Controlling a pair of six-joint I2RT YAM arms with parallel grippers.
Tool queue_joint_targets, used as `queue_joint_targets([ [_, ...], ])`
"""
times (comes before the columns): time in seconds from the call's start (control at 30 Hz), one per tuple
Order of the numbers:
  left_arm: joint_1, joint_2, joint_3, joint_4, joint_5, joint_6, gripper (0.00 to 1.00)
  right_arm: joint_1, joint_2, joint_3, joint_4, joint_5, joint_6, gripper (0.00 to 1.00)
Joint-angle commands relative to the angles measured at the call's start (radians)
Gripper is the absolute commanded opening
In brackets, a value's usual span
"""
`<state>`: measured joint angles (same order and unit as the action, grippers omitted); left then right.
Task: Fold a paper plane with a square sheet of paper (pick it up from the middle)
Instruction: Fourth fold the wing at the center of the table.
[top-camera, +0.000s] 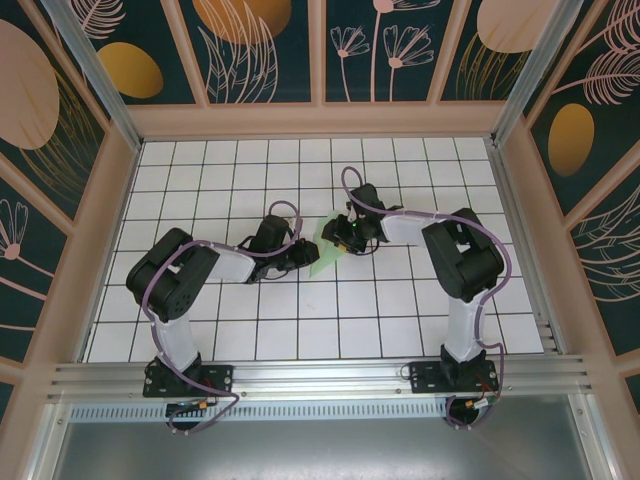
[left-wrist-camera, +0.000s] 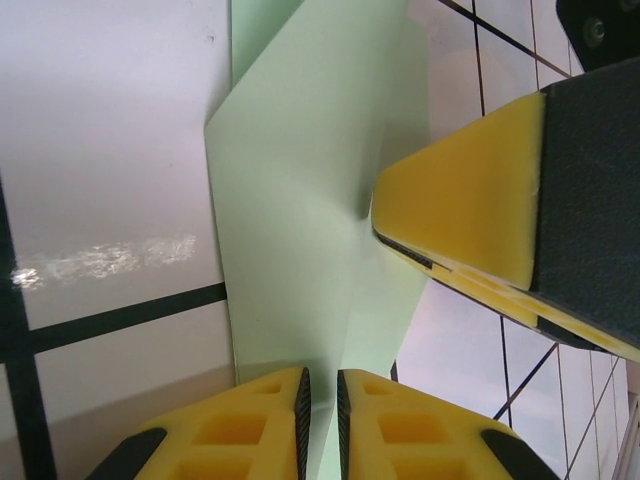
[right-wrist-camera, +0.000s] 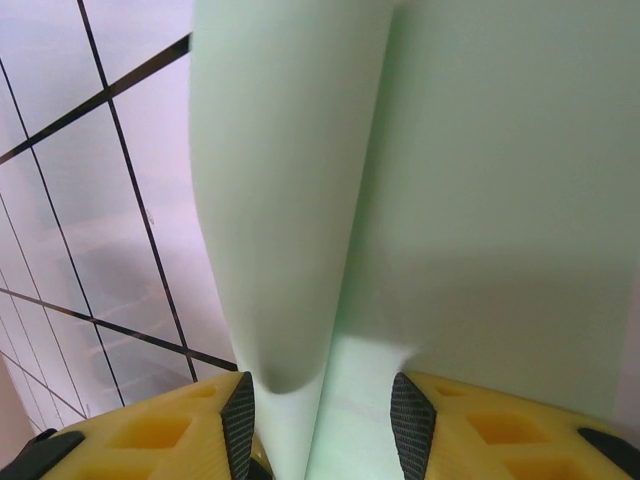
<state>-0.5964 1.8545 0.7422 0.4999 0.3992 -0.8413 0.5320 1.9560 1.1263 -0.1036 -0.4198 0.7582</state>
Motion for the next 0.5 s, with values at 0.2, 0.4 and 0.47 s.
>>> queue_joint_targets([
  [0.2, -0.003, 0.028, 0.024, -0.042, -0.010, 0.022, 0.18, -0.004, 0.147, -0.015, -0.181, 0.177, -0.036, 0.44],
  [0.4, -0.005, 0.034, 0.028, -0.050, -0.014, 0.022, 0.18, -0.003, 0.168, -0.002, -0.203, 0.193, -0.041, 0.39],
  [0.47, -0.005, 0.034, 0.030, -0.052, -0.016, 0.022, 0.17, -0.001, 0.176, 0.000, -0.209, 0.204, -0.043, 0.38],
])
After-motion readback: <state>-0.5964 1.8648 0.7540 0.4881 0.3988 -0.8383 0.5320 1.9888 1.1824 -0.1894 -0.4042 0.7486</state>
